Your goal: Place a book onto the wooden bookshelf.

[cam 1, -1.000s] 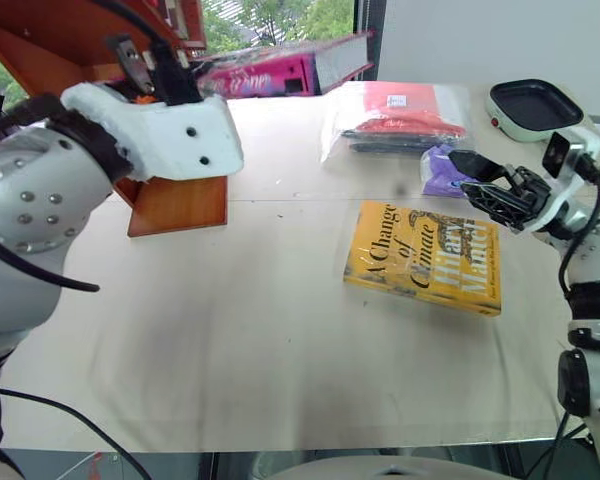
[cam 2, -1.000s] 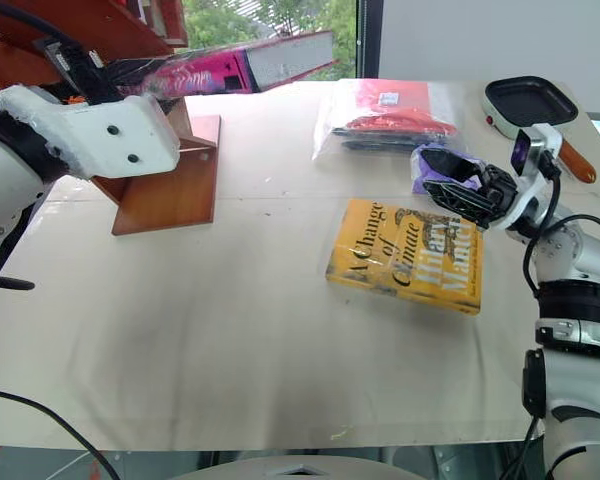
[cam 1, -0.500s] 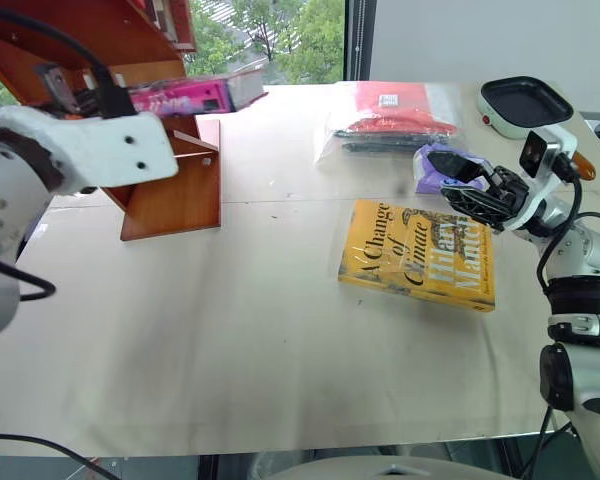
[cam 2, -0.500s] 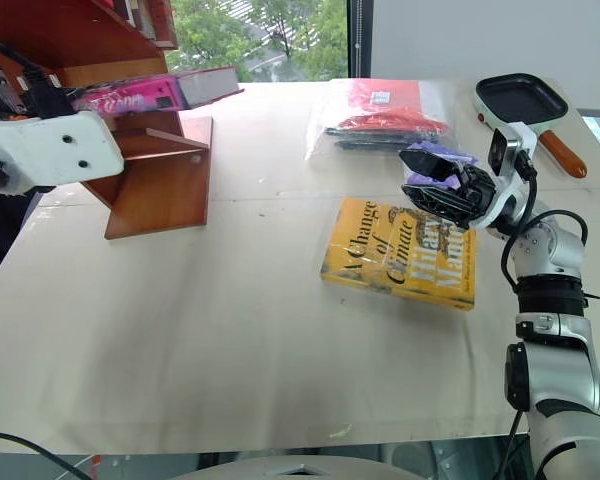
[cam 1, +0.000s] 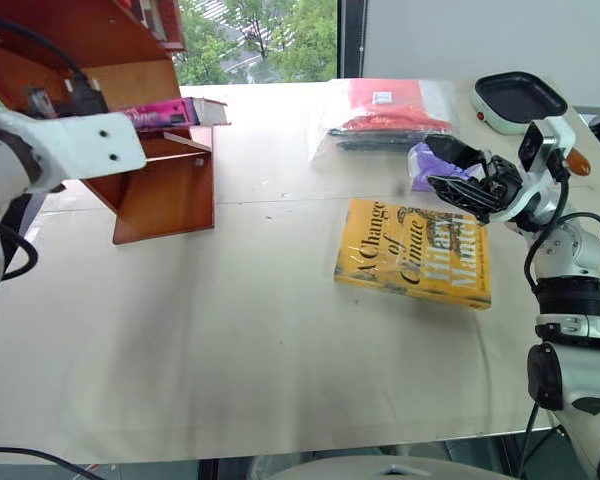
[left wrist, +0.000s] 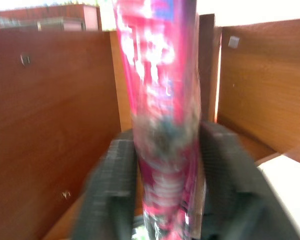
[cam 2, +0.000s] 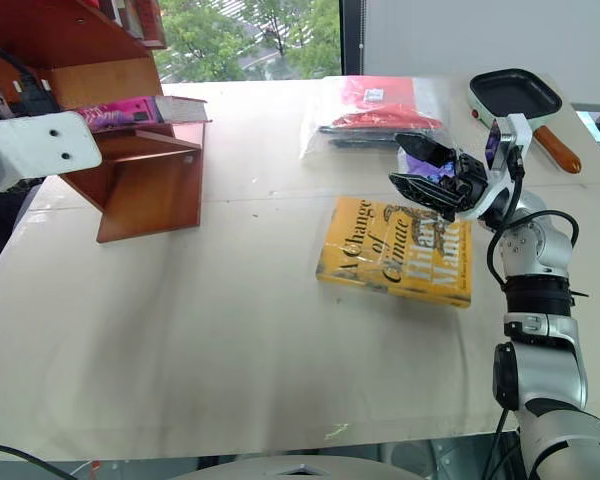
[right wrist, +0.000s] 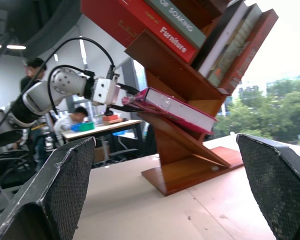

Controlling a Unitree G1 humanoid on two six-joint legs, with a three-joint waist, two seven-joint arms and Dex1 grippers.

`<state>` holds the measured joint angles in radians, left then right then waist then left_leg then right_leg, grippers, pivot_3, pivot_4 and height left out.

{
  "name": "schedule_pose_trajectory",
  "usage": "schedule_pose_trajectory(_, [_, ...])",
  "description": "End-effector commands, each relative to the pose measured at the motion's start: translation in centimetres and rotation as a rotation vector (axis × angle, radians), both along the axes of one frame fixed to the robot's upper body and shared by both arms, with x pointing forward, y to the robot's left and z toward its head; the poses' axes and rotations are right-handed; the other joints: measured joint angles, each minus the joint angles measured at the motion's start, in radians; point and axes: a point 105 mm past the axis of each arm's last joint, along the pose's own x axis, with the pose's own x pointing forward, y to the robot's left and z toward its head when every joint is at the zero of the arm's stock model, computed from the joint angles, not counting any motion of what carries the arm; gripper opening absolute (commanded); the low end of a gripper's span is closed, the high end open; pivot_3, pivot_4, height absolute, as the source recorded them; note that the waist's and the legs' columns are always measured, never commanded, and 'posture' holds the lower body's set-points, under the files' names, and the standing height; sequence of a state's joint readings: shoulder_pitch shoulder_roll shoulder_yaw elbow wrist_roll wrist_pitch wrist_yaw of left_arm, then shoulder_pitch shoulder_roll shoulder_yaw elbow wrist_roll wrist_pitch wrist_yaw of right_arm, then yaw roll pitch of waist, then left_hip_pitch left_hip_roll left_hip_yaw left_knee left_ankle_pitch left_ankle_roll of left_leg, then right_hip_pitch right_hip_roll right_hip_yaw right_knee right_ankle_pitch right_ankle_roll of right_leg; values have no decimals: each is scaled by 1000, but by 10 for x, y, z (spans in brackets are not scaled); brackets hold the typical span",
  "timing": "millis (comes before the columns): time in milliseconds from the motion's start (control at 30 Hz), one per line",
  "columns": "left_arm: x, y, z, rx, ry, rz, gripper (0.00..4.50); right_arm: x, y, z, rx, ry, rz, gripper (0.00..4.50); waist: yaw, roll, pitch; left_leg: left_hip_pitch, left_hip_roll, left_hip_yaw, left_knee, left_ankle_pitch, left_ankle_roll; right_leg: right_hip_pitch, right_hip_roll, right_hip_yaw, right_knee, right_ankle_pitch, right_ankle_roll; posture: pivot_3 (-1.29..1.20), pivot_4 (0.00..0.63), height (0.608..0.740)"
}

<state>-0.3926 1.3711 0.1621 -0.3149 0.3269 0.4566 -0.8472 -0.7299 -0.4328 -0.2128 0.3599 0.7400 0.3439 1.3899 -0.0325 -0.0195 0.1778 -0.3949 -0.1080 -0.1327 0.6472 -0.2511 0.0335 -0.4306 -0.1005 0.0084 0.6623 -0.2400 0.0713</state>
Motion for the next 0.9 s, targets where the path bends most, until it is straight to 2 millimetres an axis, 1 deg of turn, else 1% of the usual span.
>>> schedule_pose_trajectory(33, [-2, 3, 16, 5, -63, 50, 3483, -9, -4, 16, 25, -72, 9, 4500, -3, 0, 0, 0, 0, 0, 1, 0, 0, 0, 0, 0, 0, 0, 0, 0, 150, 740])
schedule_pose_trajectory(67, [-2, 4, 18, 0, -74, 63, 3630, -10, -4, 17, 28, -71, 11, 4500, -5, 0, 0, 0, 0, 0, 1, 0, 0, 0, 0, 0, 0, 0, 0, 0, 150, 740])
schedule_pose_trajectory(133, [-3, 5, 18, -9, -76, 80, 4431, -10, -4, 18, 27, -70, 14, 4500, -7, 0, 0, -1, 0, 0, 2, 0, 0, 0, 3, 0, 0, 1, 0, 0, 150, 740])
schedule_pose_trajectory(300, [-9, 10, 20, -27, -100, 126, 4431, -10, -7, 16, 15, -56, -3, 4500, -7, 0, 0, -1, 0, 0, 2, 0, 0, 0, 4, 1, 0, 1, 0, 0, 150, 740])
schedule_pose_trajectory(467, [-24, 3, 31, -41, -175, 128, 4431, -11, -16, 10, 2, -32, -36, 4500, -6, 0, 0, -1, 0, 0, 2, 0, 0, 0, 4, 2, 0, 1, 0, 0, 150, 740])
schedule_pose_trajectory(500, [-26, -1, 34, -36, -206, 112, 4431, -12, -18, 9, -2, -25, -41, 4500, -5, 0, 0, -1, 0, 0, 2, 0, 0, 0, 4, 2, 0, 1, 0, 0, 150, 740])
schedule_pose_trajectory(600, [-33, -14, 31, -36, -297, 30, 4431, -13, -25, 6, -17, -1, -62, 4500, -4, 2, -1, -1, 0, 1, 2, 0, 0, 0, 4, 2, 0, 1, 0, 0, 150, 740])
schedule_pose_trajectory(700, [-41, -32, 31, -54, -441, -79, 4431, -14, -32, 1, -33, 24, -85, 4500, -3, 2, -2, -1, 2, 1, 4, 0, 0, 0, 3, 4, 0, 2, -1, 0, 150, 740])
schedule_pose_trajectory(767, [-42, -47, 17, -142, -455, -173, 4431, -16, -35, -4, -41, 45, -94, 4500, 0, 2, -2, -2, 4, 2, 5, 0, 0, 0, 4, 4, -1, 4, -3, 0, 150, 740])
schedule_pose_trajectory(800, [-41, -49, 8, -228, -454, -187, 4431, -17, -35, -7, -48, 55, -99, 4500, 0, 2, -2, -2, 5, 2, 5, 0, 0, 0, 4, 4, -1, 4, -2, 0, 150, 740])
schedule_pose_trajectory(833, [-39, -56, -13, -428, -423, -233, 4431, -19, -36, -14, -71, 69, -114, 4500, 1, 2, -2, -2, 5, 2, 5, 0, 0, 0, 4, 4, -1, 5, -3, 0, 150, 740])
schedule_pose_trajectory(867, [-38, -63, -26, -567, -402, -262, 4431, -20, -37, -20, -88, 78, -125, 4500, 4, 5, -5, -2, 6, 3, 6, 0, 0, 0, 4, 4, 0, 6, -3, 0, 150, 740])
schedule_pose_trajectory(900, [-36, -72, -56, -727, -300, -278, 4431, -21, -39, -29, -105, 93, -153, 4500, 5, 6, -5, -1, 6, 5, 6, 0, 0, 1, 4, 4, 0, 7, -2, 0, 150, 740])
